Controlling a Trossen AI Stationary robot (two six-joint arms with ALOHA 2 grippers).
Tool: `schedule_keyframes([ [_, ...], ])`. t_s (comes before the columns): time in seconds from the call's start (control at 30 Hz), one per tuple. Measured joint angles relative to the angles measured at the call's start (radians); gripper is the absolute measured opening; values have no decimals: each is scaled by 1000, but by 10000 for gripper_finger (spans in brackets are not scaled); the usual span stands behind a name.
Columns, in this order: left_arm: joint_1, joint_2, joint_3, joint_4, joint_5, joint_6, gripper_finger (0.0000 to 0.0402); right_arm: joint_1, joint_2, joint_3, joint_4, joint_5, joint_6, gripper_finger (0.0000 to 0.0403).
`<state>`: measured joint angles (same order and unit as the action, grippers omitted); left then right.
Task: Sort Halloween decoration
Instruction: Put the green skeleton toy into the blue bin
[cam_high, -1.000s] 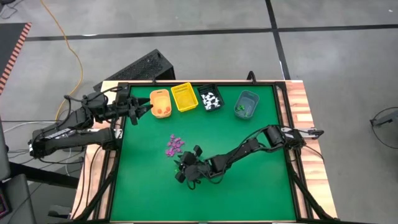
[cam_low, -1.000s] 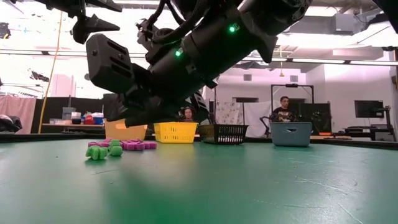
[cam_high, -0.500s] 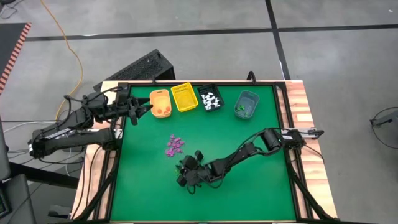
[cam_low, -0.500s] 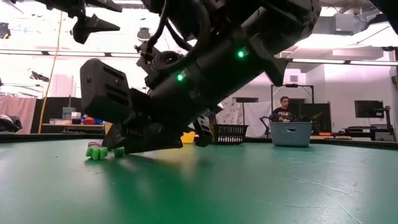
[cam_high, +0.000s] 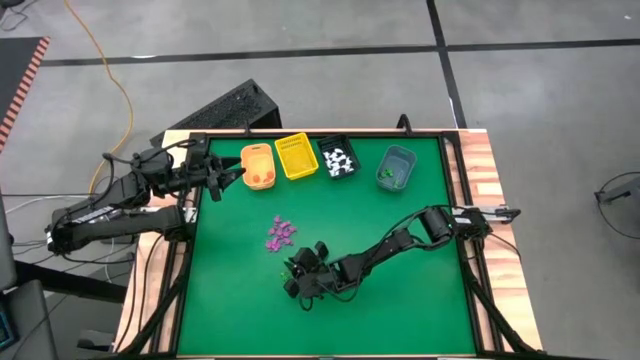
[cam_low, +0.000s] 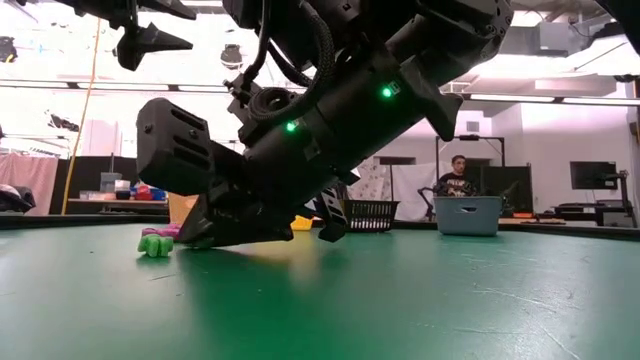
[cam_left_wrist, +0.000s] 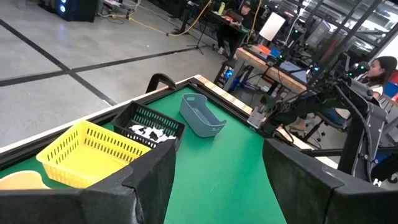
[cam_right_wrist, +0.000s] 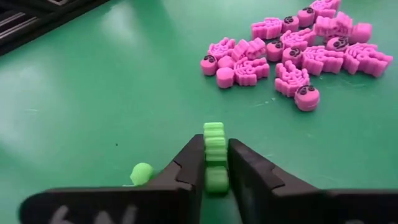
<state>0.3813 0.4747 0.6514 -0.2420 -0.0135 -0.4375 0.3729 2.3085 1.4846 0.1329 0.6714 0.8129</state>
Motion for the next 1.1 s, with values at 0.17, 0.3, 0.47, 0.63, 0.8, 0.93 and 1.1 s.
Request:
schedule_keyframes([
  [0.17, 0, 0, 0, 0, 0, 0, 232, 1, 0, -1, 13, 3, 2, 41],
  [0.3, 0, 0, 0, 0, -1, 0, 232, 1, -10, -3, 29, -2, 2, 9],
  [0.47, 0, 0, 0, 0, -1, -1, 232, 1, -56, -8, 6, 24, -51, 8],
  [0.63, 0, 0, 0, 0, -13, -2, 232, -15, -137, -5, 14, 51, -154, 8],
  [0.8, 0, 0, 0, 1, -25, -12, 232, -49, -200, -5, -67, 150, -190, 8],
  [0.93, 0, 0, 0, 0, -34, -21, 232, -92, -268, -4, -201, 223, -162, 8],
  [1.1, 0, 0, 0, 0, -69, -30, 231, -168, -330, -5, -417, 213, -121, 8],
])
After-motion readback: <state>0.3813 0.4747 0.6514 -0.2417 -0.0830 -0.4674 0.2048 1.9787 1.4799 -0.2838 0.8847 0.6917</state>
